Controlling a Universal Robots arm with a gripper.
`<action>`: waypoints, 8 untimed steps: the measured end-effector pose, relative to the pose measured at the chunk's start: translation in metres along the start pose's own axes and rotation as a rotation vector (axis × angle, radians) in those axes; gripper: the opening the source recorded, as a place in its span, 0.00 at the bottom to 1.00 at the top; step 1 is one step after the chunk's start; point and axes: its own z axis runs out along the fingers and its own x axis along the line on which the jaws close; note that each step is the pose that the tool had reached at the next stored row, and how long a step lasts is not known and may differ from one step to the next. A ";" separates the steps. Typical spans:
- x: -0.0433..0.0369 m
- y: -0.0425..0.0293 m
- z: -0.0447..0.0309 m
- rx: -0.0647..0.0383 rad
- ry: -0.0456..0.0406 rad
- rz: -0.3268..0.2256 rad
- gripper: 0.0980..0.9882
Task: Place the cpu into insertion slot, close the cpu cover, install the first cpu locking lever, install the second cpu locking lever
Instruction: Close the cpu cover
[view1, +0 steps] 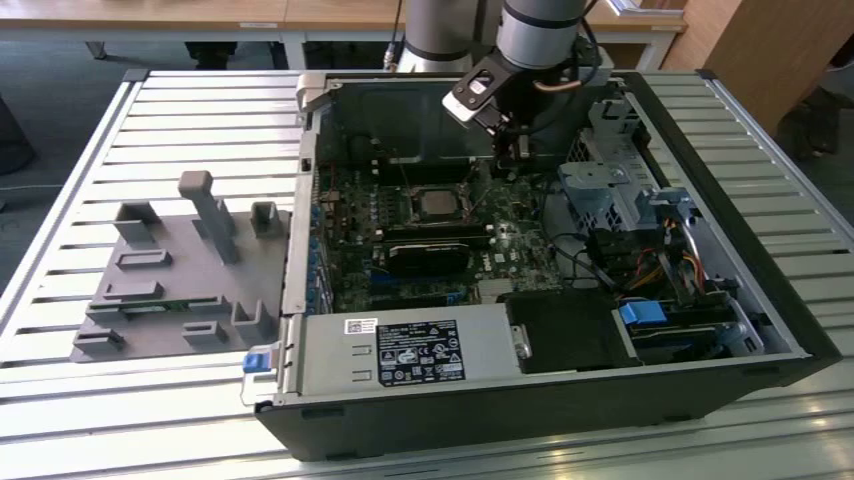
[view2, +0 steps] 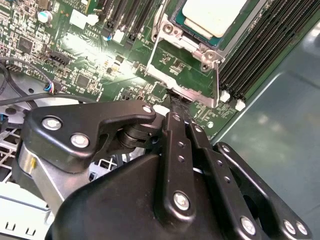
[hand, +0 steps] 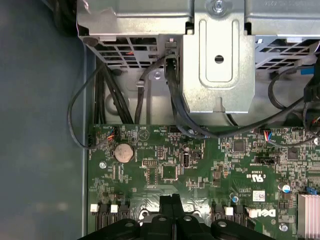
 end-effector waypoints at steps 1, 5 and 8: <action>0.0000 -0.0010 0.0000 0.000 -0.0001 0.000 0.01; 0.0000 -0.0055 0.0000 0.000 0.0000 0.000 0.01; -0.0001 -0.0081 0.0000 0.000 0.0001 0.000 0.01</action>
